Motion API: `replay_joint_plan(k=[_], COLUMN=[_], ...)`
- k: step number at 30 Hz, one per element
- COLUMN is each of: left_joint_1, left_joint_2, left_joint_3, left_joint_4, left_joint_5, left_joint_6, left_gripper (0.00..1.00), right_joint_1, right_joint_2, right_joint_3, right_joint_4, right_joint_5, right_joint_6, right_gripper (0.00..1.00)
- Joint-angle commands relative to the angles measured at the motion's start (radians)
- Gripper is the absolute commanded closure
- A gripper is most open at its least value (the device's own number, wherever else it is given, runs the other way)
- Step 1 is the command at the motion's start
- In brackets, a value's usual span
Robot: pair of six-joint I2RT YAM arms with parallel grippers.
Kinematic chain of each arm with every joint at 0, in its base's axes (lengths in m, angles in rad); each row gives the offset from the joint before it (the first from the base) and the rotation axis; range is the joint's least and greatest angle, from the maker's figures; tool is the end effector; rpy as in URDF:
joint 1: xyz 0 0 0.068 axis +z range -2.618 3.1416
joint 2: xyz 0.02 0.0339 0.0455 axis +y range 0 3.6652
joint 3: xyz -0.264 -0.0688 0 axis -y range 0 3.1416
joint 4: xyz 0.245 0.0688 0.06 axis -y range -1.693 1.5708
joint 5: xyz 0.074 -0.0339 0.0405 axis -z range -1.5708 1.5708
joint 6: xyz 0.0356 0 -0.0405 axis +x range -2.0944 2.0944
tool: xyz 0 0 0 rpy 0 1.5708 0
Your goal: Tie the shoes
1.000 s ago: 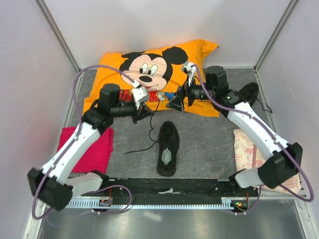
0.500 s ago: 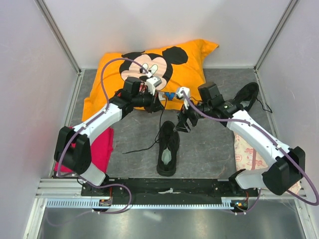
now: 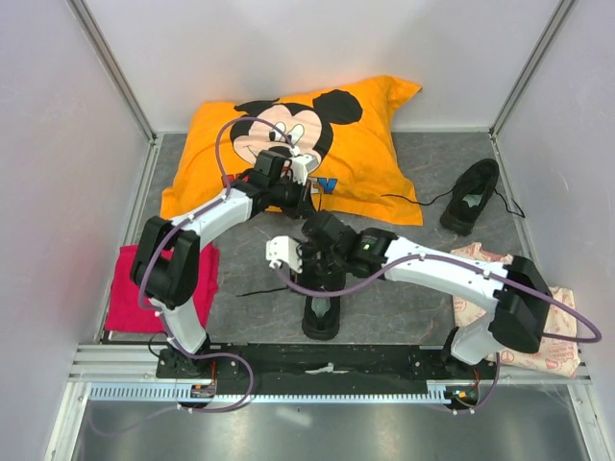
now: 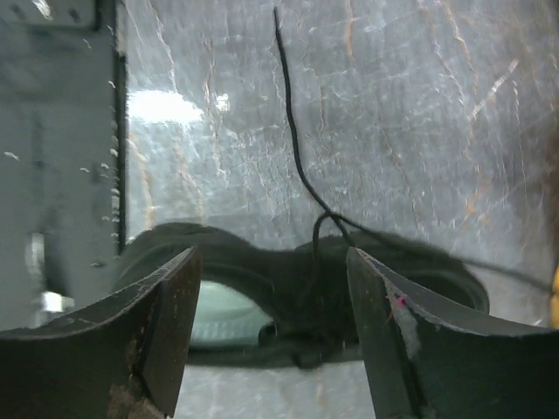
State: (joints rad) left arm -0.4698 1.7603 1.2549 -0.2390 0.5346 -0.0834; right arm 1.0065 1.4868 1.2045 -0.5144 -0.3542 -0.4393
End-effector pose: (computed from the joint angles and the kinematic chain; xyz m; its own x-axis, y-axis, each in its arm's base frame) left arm 0.3396 -0.1928 0.2358 -0.6623 0.2559 -0.7042 0.6708 0.6211 -0.4053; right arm 0.1634 0.2812 0.2892 0.0461 -0.6730 -0.7382 -0.9973 0.0116 -0.0729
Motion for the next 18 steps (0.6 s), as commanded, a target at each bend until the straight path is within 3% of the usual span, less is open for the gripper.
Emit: replay_joint_plan(k=[1,9,18], left_joint_1=[0.028,0.053,0.06], left_joint_2=[0.067,0.102,0.12], left_joint_3=[0.078,0.075,0.066], left_joint_4=[-0.051,-0.052,-0.051], left_joint_5=[0.068,0.108,0.126], left_joint_6=[-0.033,-0.026,-0.018], left_gripper=[0.99,0.98,0.98], right_joint_1=[0.093,0.153,0.155], right_joint_2=[0.076,0.231,0.345], right_joint_3=[0.007,0.029,0.063], right_joint_4=[0.103,0.18,0.214], right_joint_5=[0.196,0.273,0.294], right_joint_6=[-0.125,-0.2,-0.275], right_gripper=[0.27,0.36,0.38])
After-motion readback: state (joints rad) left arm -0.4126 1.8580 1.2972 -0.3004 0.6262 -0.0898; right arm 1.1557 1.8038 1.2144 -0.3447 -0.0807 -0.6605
